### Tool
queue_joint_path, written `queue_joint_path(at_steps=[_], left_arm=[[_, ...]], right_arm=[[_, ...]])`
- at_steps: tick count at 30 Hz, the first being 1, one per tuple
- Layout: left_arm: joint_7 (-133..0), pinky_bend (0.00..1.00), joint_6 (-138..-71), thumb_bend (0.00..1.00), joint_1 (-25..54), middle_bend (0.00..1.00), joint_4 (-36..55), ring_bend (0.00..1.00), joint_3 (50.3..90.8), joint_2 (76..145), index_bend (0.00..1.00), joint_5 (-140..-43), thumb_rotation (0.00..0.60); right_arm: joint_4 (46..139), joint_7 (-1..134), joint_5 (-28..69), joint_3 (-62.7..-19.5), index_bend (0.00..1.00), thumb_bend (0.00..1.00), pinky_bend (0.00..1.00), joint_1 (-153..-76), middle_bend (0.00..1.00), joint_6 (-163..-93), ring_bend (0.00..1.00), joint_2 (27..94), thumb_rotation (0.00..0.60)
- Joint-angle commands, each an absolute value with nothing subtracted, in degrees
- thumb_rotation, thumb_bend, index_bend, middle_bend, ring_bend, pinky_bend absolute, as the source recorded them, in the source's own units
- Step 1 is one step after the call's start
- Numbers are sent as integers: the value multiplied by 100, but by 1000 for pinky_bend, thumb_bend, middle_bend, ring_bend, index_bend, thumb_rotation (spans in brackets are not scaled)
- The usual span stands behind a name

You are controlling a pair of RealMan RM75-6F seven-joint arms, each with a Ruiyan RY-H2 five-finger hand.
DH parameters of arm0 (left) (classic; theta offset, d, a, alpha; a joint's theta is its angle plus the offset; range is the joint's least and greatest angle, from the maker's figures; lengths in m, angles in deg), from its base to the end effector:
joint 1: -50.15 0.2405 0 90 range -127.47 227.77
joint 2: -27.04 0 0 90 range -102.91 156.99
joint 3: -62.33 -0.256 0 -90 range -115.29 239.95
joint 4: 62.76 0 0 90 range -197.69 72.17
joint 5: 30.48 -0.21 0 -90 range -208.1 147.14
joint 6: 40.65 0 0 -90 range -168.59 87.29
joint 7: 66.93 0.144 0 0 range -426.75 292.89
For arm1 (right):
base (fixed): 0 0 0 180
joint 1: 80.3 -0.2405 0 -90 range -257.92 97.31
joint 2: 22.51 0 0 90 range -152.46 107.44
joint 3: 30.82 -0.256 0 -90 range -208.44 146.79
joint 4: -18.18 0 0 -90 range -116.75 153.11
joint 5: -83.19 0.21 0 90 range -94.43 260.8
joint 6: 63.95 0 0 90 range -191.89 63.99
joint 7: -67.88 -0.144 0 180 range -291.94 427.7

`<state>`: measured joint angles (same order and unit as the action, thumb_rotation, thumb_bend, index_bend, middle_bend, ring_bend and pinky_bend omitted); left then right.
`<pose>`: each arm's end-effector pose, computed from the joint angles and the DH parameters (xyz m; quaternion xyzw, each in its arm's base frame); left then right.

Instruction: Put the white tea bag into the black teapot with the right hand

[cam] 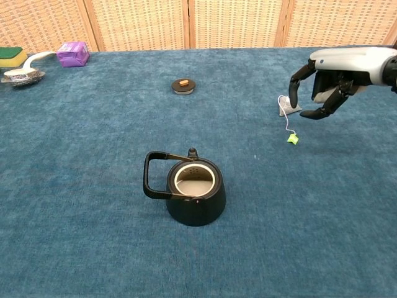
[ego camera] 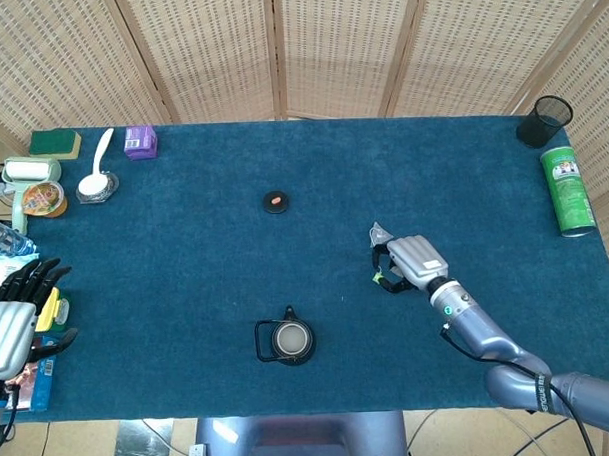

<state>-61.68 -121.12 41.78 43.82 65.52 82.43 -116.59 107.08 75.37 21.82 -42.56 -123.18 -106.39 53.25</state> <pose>-0.2621 0.1943 0.1733 -0.6289 -0.3876 -0.3885 0.5507 -0.1712 -0.3605 0.0340 0.7348 -0.4552 0.3340 0.3757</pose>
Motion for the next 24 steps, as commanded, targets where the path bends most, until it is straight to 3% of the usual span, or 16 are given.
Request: queue_joint_path(at_steps=[1,24], left_arm=[[-6191,85,-12105,262,4170,103,4350,0,6550,8256,145,-11652,600],[-6377,85,-12039,261,4137,104,4175,0,6472,8343,144,-11621,600]], right_arm=[[10498,7958,2623,-4133,466,422,1000,-12478,1000,-10629,1000,5554,600],[9851,8905,3952,-3838,466,422,1000,-13015,1000,-10518,1000,6097,600]])
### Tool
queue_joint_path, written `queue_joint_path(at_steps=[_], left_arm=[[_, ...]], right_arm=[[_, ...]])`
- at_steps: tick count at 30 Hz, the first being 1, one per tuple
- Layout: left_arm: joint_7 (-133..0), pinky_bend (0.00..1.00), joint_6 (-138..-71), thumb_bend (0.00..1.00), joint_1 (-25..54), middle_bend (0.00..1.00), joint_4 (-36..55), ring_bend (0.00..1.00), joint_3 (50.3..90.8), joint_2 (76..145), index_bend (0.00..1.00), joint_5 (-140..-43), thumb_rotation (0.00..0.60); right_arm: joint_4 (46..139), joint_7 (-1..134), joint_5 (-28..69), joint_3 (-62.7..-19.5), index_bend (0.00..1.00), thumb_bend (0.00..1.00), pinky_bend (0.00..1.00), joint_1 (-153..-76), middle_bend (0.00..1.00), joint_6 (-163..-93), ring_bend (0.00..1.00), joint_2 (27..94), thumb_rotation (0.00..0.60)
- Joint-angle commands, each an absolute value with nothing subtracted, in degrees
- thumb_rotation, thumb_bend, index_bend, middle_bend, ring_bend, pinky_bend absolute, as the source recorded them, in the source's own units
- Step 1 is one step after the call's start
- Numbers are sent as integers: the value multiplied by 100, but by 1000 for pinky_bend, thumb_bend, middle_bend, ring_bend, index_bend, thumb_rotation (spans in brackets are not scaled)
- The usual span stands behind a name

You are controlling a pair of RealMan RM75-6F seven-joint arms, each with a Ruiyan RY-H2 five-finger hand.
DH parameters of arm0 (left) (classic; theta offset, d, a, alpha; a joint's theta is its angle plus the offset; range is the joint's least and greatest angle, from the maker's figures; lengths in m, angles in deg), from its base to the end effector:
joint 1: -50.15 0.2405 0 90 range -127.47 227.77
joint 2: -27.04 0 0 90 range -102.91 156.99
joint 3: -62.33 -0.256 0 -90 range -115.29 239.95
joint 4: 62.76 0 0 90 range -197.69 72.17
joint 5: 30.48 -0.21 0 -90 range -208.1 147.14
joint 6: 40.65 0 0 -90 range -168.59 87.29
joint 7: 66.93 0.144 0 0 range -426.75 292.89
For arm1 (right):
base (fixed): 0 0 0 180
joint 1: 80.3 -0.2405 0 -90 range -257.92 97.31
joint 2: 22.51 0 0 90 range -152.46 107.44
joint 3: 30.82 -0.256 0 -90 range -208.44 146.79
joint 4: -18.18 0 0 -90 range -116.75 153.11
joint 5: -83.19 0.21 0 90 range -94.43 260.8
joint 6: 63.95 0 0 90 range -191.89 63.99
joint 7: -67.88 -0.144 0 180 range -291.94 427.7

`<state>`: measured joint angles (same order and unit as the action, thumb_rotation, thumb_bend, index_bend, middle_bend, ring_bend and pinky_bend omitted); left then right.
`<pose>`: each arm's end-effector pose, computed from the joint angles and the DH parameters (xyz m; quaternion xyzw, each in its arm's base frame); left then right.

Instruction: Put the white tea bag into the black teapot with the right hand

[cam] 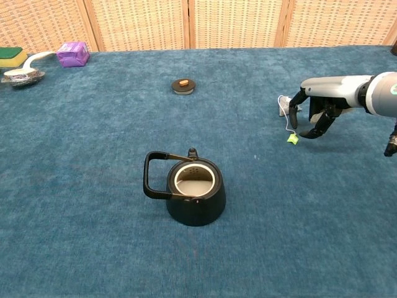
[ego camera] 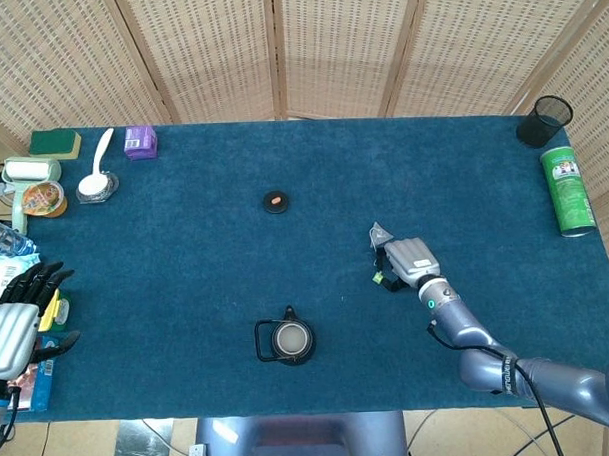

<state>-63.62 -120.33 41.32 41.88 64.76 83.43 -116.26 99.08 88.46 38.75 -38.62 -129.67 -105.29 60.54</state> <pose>-0.2696 0.1946 0.1678 -0.6288 -0.4002 -0.3855 0.5439 -0.1830 -0.3778 -0.0037 0.7420 -0.4591 0.2529 0.4179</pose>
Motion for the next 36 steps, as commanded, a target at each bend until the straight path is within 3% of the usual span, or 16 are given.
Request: queue_joint_path(at_steps=[1,36], left_arm=[[-6391,85,-12044,262,4141,104,4165,0,6469,8344,144,-11618,600],[-6714,86,-12179,262,4237,103,3914,0,6387,8353,145,-11669,600]], right_arm=[[9826,8931,3997,-3830,466,421,1000,-13036,1000,-10517,1000,6115,600],[9843,9423,4632,-3625,474,417,1000,-13318,1000,-10794,1000,6318,600]])
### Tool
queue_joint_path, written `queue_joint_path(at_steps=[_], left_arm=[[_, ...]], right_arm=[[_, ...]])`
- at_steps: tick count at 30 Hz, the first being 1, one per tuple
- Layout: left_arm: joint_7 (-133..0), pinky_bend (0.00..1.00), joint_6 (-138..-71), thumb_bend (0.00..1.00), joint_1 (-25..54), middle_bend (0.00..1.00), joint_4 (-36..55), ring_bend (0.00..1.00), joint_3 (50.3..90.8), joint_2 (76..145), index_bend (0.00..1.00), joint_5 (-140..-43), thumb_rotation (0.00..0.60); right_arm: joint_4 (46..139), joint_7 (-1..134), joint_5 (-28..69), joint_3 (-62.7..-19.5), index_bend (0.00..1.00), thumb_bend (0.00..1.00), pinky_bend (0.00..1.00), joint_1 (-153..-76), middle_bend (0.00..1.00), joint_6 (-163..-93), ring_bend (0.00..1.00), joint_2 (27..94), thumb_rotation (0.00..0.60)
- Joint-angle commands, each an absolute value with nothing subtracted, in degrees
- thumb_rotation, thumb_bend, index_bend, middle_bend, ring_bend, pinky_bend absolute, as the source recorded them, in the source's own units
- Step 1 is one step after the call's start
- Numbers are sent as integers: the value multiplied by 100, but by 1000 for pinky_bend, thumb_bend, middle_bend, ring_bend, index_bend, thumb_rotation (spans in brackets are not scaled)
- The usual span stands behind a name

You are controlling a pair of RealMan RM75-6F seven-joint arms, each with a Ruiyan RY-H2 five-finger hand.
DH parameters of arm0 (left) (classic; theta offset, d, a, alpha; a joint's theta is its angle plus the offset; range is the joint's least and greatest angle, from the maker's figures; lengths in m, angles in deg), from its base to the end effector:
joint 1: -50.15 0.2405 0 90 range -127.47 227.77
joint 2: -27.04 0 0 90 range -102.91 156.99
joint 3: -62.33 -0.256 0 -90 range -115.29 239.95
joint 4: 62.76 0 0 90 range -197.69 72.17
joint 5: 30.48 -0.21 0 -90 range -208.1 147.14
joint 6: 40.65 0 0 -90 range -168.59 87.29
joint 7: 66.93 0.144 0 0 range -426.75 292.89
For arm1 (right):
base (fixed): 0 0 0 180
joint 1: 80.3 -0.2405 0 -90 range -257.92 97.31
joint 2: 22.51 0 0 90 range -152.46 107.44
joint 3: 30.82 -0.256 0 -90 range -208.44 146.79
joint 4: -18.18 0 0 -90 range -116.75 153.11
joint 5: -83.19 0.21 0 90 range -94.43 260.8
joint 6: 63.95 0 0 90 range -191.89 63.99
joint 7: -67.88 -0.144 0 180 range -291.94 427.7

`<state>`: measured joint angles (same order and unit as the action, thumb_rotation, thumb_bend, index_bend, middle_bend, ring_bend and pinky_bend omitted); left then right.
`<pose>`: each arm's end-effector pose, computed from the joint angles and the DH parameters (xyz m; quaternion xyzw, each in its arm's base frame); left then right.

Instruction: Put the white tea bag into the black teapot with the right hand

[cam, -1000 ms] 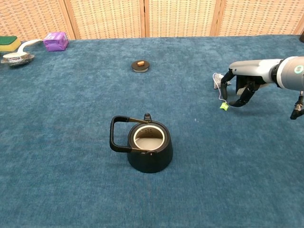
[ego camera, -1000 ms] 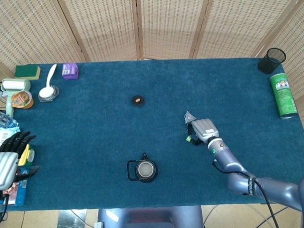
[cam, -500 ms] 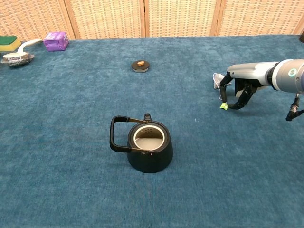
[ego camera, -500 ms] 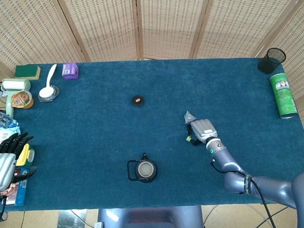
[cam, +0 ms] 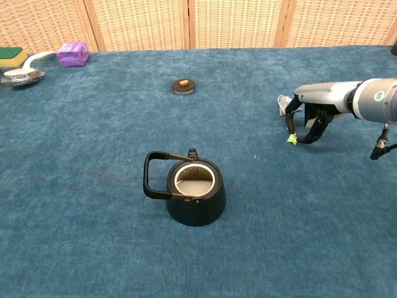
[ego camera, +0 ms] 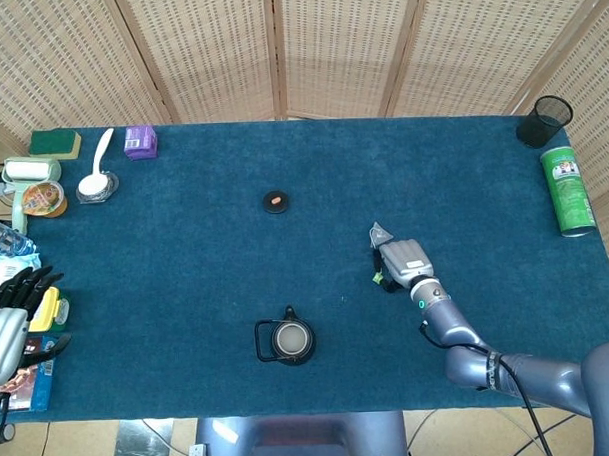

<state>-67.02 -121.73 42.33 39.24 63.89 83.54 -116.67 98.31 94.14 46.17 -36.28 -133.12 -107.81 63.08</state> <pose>-0.2822 0.1883 0.1724 -0.6187 -0.4075 -0.3876 0.5485 -0.1773 -0.3792 -0.0173 0.7458 -0.4514 0.2277 0.4338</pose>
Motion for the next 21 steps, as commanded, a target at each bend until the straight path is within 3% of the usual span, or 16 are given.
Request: queue_joint_path(at_steps=[1,21], left_arm=[[-6722,86,-12182,262,4241,103,3905,0,6385,8353,145,-11672,600],[-6867,85,-12233,262,4285,104,3789,0,6361,8355,145,-11693,600]], right_arm=[[9850,9434,4639,-3622,474,416,1000,-13322,1000,-10803,1000,6322,600],[9989,9634,4807,-3583,494,417,1000,-13393,1000,-10975,1000,6404,600]])
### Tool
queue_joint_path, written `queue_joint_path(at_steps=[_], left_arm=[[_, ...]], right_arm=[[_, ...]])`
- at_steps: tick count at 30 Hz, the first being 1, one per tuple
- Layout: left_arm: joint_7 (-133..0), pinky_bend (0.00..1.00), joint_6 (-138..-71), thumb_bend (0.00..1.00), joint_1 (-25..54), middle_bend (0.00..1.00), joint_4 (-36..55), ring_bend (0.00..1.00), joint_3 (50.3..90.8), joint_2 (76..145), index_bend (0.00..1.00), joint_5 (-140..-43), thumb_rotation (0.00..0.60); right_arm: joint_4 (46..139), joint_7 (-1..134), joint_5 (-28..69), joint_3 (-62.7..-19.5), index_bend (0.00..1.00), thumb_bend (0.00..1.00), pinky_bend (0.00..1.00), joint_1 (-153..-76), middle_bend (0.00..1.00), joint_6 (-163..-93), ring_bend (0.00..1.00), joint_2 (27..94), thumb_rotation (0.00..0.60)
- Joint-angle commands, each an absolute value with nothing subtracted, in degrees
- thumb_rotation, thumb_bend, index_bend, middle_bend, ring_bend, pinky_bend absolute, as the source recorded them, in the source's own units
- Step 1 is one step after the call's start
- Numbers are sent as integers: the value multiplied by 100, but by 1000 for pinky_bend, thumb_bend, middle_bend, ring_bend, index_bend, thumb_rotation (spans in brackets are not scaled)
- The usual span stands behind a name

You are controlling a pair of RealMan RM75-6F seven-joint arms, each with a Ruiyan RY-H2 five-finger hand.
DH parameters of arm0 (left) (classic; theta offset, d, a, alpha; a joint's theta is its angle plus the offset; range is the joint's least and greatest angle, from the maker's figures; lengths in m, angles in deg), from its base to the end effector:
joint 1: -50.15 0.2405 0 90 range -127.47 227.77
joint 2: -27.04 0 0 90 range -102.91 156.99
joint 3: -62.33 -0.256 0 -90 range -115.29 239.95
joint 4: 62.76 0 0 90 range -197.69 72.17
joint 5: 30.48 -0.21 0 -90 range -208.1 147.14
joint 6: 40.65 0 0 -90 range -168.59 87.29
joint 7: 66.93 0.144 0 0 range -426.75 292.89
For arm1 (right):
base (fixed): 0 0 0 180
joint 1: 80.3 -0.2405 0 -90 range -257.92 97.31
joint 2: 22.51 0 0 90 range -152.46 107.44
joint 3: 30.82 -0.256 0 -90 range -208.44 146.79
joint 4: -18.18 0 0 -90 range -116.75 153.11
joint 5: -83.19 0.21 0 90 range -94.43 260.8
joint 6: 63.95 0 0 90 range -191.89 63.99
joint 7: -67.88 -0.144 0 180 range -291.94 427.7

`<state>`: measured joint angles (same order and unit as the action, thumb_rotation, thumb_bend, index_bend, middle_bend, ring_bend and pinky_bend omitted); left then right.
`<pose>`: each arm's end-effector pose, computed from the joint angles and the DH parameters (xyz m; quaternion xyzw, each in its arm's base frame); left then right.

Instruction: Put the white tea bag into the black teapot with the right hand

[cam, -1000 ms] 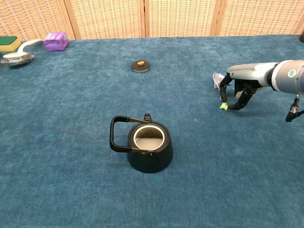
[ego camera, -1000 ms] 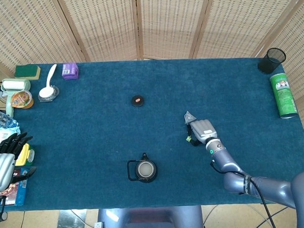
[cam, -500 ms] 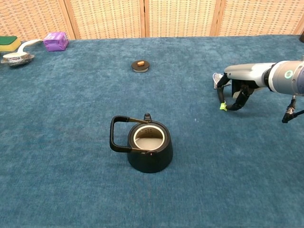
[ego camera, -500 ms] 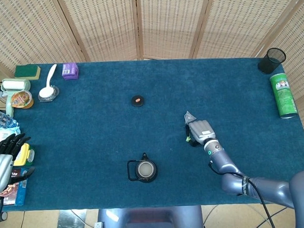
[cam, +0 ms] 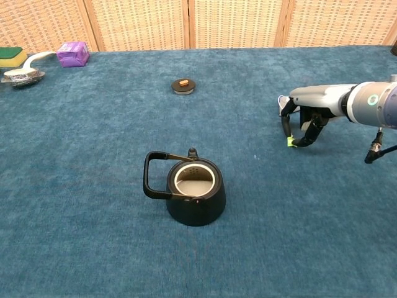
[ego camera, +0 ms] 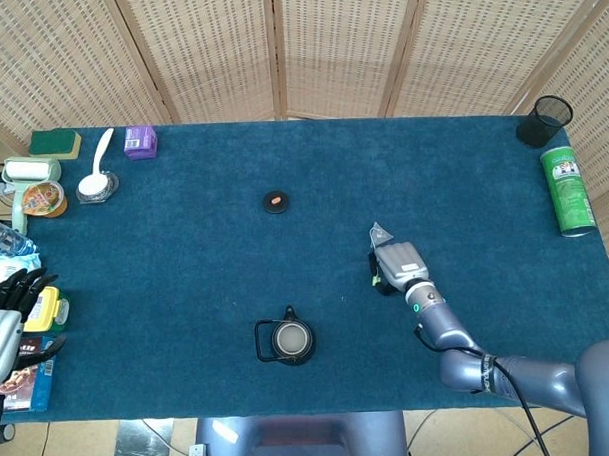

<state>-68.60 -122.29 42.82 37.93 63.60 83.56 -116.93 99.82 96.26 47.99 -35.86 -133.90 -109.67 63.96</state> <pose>-0.2880 0.1855 0.1749 -0.6149 -0.4098 -0.3885 0.5505 -0.1698 -0.3737 -0.0239 0.7489 -0.4485 0.2256 0.4325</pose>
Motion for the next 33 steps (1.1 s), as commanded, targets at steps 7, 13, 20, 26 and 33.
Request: queue_joint_path(at_steps=[7,13,20,26,33], left_arm=[[-6900,86,-12243,262,4295,104,3766,0,6353,8355,144,-11704,600],[-6926,86,-12263,261,4307,104,3753,0,6349,8355,145,-11716,600],[-6957,85,-12277,261,4317,104,3738,0,6341,8353,144,-11737,600],[-6969,86,-12285,262,4315,104,3740,0,6340,8353,145,-11761,600],[-6967,85,-12322,261,4326,104,3757,0,6337,8342,144,-11799,600]], right_arm=[[10072,9680,4869,-3576,505,444,1000,-13407,1000,-11012,1000,6407,600],[10178,9750,4967,-3569,519,492,1000,-13440,1000,-11042,1000,6390,600],[10262,9820,5036,-3541,523,523,1000,-13450,1000,-11122,1000,6377,600],[10426,9845,5000,-3498,523,558,1000,-13414,1000,-11212,1000,6314,600],[10646,9863,4926,-3454,523,564,1000,-13361,1000,-11323,1000,6204,600]])
